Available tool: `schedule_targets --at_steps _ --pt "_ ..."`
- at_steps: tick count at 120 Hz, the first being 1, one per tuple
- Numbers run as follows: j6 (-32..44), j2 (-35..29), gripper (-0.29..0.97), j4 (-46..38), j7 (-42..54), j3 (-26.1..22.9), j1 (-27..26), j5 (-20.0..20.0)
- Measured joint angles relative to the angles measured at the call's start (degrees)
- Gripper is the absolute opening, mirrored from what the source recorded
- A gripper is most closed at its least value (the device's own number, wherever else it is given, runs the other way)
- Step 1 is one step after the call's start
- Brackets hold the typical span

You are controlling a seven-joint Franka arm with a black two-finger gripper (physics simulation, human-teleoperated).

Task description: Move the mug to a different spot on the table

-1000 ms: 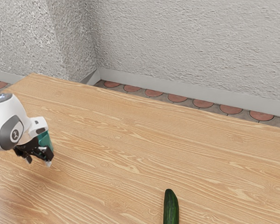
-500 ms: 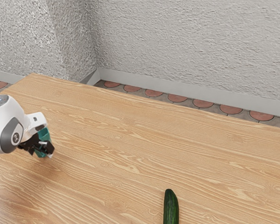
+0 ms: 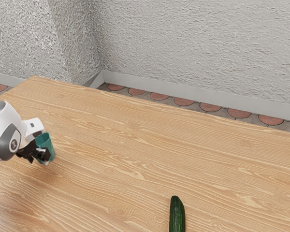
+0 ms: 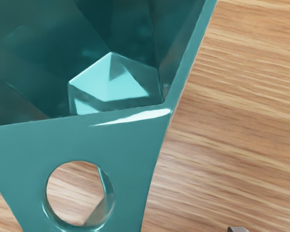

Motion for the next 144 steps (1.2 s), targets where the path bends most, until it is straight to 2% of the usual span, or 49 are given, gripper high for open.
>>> schedule_targets --at_steps 38,63,84,106,128,144 --pt "3.4 2.3 0.31 1.5 0.1 0.0 -1.2 -0.1" --pt "4.5 2.3 0.16 1.5 -0.1 0.0 -1.1 -0.1" --pt "6.5 3.1 0.10 1.4 -0.2 0.0 -0.9 -1.0" --pt "10.4 3.2 0.07 1.4 -0.4 0.0 -1.0 -2.2" --pt "17.5 3.3 0.00 1.1 -0.4 0.0 -1.3 -5.1" --pt "22.2 1.2 -0.03 0.3 -0.2 0.1 -2.2 -6.1"
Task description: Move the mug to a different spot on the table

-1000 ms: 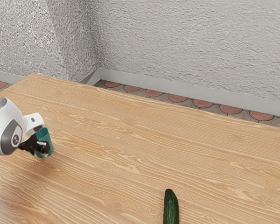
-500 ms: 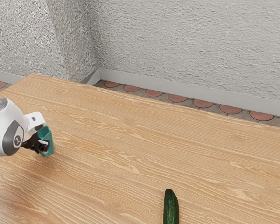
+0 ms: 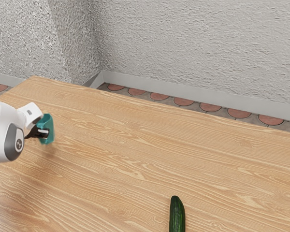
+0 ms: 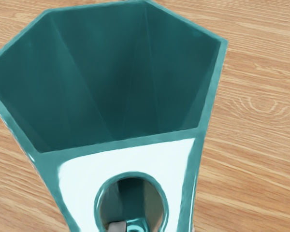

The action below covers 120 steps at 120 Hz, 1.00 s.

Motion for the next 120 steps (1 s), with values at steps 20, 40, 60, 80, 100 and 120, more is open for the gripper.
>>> schedule_targets --at_steps 20,40,60,80,100,120 --pt "3.0 -1.7 -0.05 -0.6 0.4 0.9 -4.6 -0.5" --pt "4.2 -1.0 -0.05 -0.6 0.8 0.6 -8.6 -0.6" --pt "4.3 0.0 -0.05 -0.6 1.3 0.1 -15.9 -0.5" --pt "2.2 0.2 -0.06 -1.4 1.6 -0.1 -28.0 -0.4" --pt "0.4 2.4 -0.06 -1.7 1.8 -0.2 -27.2 -0.4" --pt "0.3 3.2 -0.06 -1.6 2.0 -0.2 -25.5 -0.4"
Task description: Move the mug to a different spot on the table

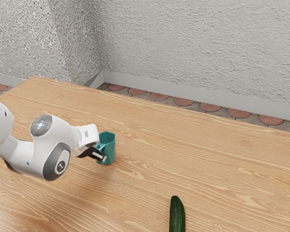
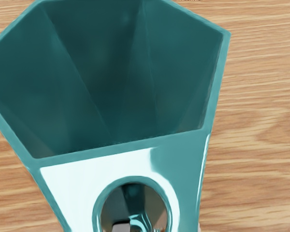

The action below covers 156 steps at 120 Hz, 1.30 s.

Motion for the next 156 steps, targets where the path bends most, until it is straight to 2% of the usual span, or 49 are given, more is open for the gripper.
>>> schedule_targets --at_steps 16,38,55,80,100,118,137,156 --pt "1.0 2.1 -0.04 0.5 0.1 -0.1 -0.5 0.1" --pt "1.5 2.4 0.31 0.5 -0.4 -0.2 -1.0 0.4" --pt "1.0 1.3 0.48 0.1 -0.8 -0.2 -1.0 0.4" --pt "-1.6 -1.6 0.59 0.1 -1.2 -0.1 -1.3 0.4" --pt "-6.9 -5.8 0.62 0.7 -1.4 0.0 -0.9 0.3" --pt "-21.0 -8.6 0.64 10.2 -2.3 0.5 1.7 0.1" --pt "-44.2 -6.9 0.65 30.8 -4.3 0.7 6.3 0.0" --pt "-65.1 -3.1 0.65 49.1 -5.7 1.5 8.0 0.2"
